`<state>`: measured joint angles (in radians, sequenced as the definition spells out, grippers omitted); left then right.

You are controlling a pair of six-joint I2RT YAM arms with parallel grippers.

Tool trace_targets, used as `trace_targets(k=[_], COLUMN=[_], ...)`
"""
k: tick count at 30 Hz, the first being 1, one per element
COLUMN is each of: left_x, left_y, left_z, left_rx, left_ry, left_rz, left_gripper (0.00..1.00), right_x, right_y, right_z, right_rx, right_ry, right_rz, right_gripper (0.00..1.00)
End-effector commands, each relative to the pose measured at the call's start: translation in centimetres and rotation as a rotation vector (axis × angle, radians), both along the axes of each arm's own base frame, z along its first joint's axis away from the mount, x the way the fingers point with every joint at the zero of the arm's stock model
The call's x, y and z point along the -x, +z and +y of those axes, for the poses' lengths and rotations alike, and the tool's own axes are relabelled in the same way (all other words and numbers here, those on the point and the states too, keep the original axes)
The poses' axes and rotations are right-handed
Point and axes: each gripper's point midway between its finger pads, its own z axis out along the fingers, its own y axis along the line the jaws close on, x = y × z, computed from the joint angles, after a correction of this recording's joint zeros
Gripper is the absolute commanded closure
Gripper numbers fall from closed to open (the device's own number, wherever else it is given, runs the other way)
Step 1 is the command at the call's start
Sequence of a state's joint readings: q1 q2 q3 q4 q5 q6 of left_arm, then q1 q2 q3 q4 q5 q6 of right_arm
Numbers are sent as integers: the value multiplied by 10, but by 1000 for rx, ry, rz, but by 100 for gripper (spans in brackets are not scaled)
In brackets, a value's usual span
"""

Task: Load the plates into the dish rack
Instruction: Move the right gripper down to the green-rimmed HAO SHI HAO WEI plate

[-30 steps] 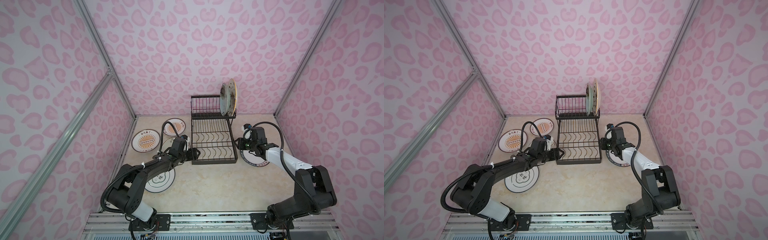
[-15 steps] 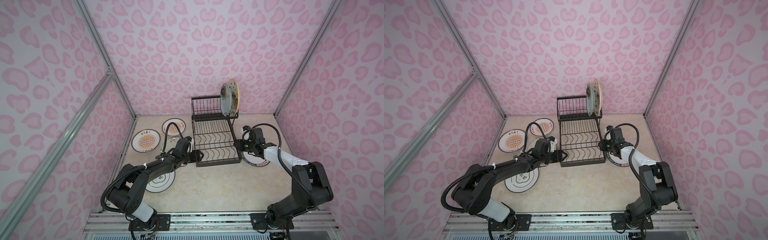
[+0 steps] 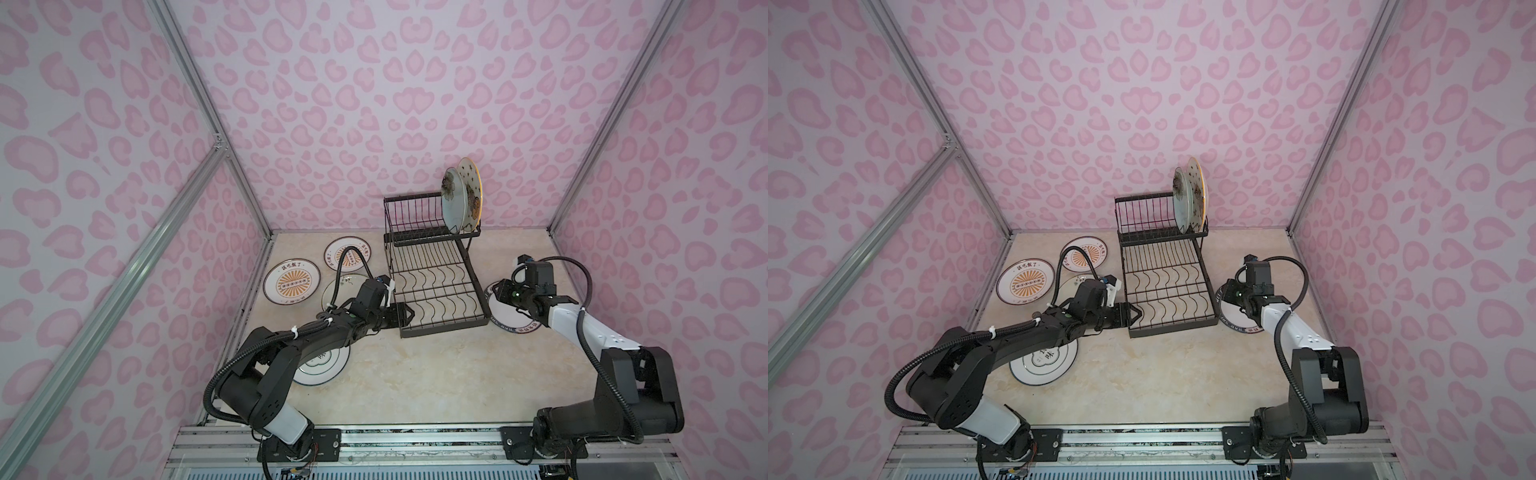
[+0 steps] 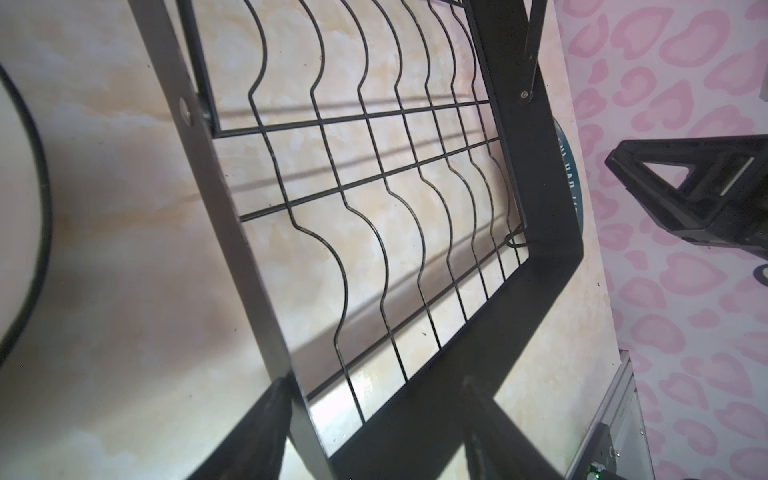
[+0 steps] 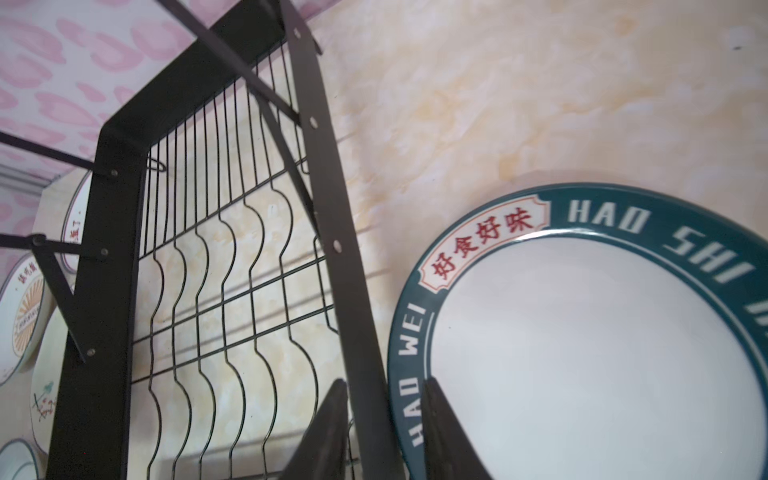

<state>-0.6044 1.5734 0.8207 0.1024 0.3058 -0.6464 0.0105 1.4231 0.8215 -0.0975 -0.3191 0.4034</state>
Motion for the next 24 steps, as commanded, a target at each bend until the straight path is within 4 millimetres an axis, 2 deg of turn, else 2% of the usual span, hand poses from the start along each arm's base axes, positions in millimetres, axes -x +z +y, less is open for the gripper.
trace_targets(k=[1, 6, 9, 19, 24], left_x=[-6, -4, -6, -8, -9], left_y=[19, 18, 25, 37, 39], left_z=[-14, -16, -16, -6, 0], left_rx=[65, 69, 86, 29, 8], left_ry=[-26, -17, -7, 10, 30], left_rz=[-53, -52, -78, -115, -130], left_gripper=[34, 33, 33, 32, 31], right_x=[2, 9, 16, 44, 56], right_y=[3, 4, 1, -20, -32], right_z=[-10, -37, -54, -106, -125], right_rx=[-28, -90, -118, -166, -171], right_ry=[-30, -113, -169, -318, -358], right_rz=[-11, -26, -33, 6, 43], right_gripper=[70, 69, 70, 69, 68])
